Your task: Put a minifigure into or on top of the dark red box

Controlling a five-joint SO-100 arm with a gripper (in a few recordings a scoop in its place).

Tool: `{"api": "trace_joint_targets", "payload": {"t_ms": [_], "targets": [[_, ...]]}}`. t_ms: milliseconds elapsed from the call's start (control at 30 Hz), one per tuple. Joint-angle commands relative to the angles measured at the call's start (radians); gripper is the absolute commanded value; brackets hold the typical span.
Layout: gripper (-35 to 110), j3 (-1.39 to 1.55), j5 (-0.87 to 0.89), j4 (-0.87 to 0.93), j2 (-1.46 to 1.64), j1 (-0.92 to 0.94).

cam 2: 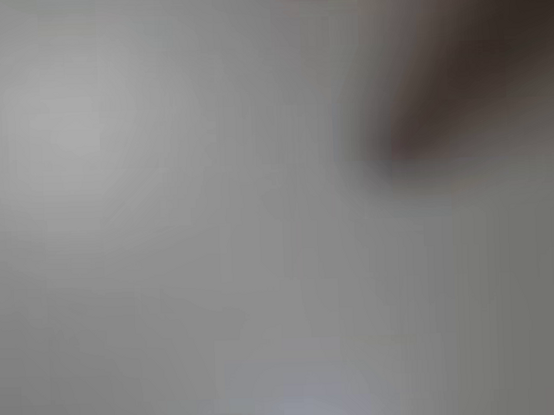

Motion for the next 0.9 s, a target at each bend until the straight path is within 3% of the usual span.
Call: {"api": "trace_joint_targets", "payload": {"t_ms": [0, 867], "targets": [[19, -0.094, -0.015, 0.02, -0.041, -0.021], [19, -0.075, -0.064, -0.009, -0.058, 0.026]]}}
